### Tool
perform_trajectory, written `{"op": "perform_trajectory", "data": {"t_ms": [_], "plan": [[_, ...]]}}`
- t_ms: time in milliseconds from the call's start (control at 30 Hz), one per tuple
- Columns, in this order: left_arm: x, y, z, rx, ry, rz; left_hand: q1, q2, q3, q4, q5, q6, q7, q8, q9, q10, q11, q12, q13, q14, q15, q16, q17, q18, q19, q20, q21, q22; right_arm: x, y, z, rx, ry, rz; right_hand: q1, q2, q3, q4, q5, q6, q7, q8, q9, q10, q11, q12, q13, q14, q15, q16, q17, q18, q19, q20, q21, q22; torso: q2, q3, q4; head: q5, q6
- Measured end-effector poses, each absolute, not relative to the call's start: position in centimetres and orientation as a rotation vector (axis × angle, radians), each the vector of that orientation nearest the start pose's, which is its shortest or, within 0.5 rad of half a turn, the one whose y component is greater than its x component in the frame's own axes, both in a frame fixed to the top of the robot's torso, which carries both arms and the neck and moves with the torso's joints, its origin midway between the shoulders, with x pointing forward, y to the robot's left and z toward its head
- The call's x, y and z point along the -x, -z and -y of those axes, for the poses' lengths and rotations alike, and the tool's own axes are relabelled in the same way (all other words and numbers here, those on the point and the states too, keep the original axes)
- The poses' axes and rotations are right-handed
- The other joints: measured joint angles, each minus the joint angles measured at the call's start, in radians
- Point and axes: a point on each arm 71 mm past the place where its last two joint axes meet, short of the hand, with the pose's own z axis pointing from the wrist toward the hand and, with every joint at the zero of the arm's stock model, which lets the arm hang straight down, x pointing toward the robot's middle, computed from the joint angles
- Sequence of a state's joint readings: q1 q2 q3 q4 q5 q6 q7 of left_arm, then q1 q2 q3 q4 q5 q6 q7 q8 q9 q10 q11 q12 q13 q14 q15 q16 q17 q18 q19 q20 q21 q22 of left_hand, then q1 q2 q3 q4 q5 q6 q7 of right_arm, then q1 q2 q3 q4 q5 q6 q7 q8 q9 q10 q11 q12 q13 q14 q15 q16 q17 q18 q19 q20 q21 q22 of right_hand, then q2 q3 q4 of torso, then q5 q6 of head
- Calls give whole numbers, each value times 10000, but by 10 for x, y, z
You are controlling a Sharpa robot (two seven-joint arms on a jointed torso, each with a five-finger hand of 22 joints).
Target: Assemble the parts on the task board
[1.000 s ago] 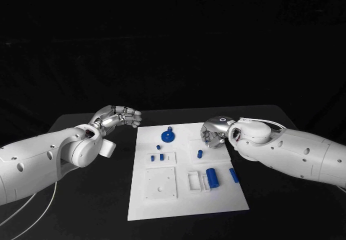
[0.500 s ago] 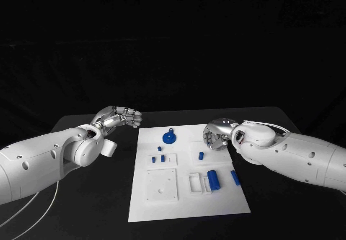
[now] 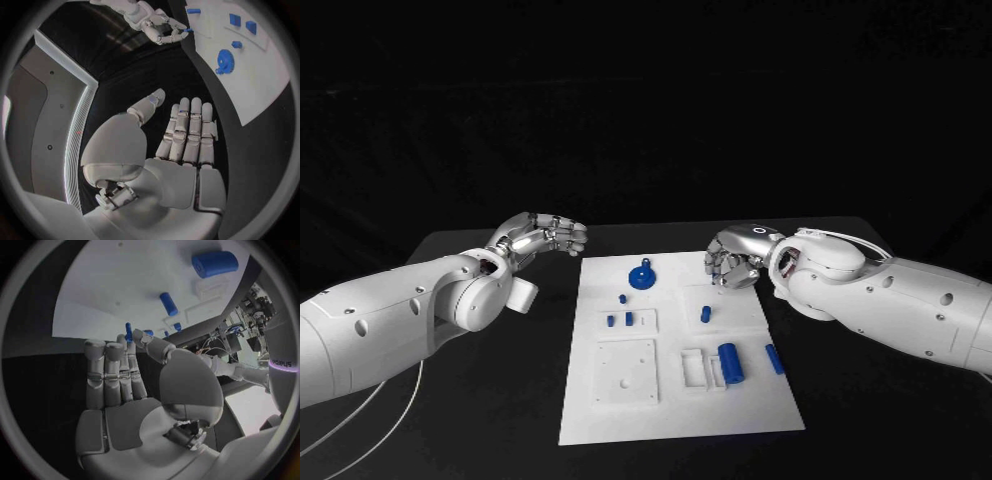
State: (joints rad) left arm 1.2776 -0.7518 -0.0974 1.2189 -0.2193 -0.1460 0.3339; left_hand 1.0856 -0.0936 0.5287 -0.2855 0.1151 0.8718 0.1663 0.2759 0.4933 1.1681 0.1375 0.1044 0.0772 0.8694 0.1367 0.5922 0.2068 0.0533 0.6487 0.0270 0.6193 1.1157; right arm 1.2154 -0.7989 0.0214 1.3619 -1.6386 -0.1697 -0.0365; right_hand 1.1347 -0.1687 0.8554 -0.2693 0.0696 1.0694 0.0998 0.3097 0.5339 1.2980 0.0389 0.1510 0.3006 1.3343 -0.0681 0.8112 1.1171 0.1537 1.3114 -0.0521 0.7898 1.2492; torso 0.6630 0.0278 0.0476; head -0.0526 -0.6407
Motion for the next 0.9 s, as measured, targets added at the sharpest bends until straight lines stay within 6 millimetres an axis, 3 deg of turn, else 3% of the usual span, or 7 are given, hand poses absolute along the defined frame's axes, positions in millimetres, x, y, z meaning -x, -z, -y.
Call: {"op": "perform_trajectory", "data": {"t_ms": [267, 433, 633, 900], "plan": [[-545, 176, -245, 8577, 13828, -15376, 0, 0, 0, 0, 0, 0, 0, 0, 1, 0, 0, 0, 0, 0, 0, 0, 8, -7, 0, 0, 0, 0, -514, 163, 207, 3365, -5560, -16597, -1, -1, 27, 27, 0, 0, 0, 0, -1, 2, -1, -1, 0, 3, 3, 0, -1, -1, 51, -16, -1, 0, 5, -16, 6, 60, -17], [-546, 176, -246, 8588, 13800, -15359, 0, 0, 0, 0, 0, 0, 0, 0, 1, 0, 0, 0, 1, 0, 0, 0, 19, -15, 0, 0, 0, 6, -505, 160, 184, 3501, -6272, -16514, -1, -1, 27, 27, 0, 0, 0, 0, -2, 15, -14, -3, 1, 5, 5, 0, -2, 1, 52, -16, -1, 7, 5, -19, 11, 174, -33], [-546, 176, -241, 8566, 13839, -15369, 0, 0, 0, 0, 0, 0, 0, 9, 1, 1, 0, 0, 1, -1, 0, -38, 29, 87, 0, 0, 0, 8, -488, 161, 150, 3865, -7250, -16422, -2, -2, 52, 54, -1, 0, -1, 0, -4, 19, -18, -5, 26, 20, 21, 0, -3, 0, 52, -15, -1, 7, 5, -25, 15, 391, -107], [-546, 176, -238, 8550, 13855, -15355, 0, 0, 0, 0, 0, 0, 0, 39, -7, 1, -1, 0, 1, -1, -1, -38, 39, 87, 0, 0, 0, 18, -465, 174, 118, 4460, -8046, -16406, -17, -16, 81, 25, -1, 0, 0, -1, -5, 32, -31, -20, 33, 26, 26, -1, -3, 0, 66, 0, 0, 6, 12, -21, 22, 712, -244]]}}
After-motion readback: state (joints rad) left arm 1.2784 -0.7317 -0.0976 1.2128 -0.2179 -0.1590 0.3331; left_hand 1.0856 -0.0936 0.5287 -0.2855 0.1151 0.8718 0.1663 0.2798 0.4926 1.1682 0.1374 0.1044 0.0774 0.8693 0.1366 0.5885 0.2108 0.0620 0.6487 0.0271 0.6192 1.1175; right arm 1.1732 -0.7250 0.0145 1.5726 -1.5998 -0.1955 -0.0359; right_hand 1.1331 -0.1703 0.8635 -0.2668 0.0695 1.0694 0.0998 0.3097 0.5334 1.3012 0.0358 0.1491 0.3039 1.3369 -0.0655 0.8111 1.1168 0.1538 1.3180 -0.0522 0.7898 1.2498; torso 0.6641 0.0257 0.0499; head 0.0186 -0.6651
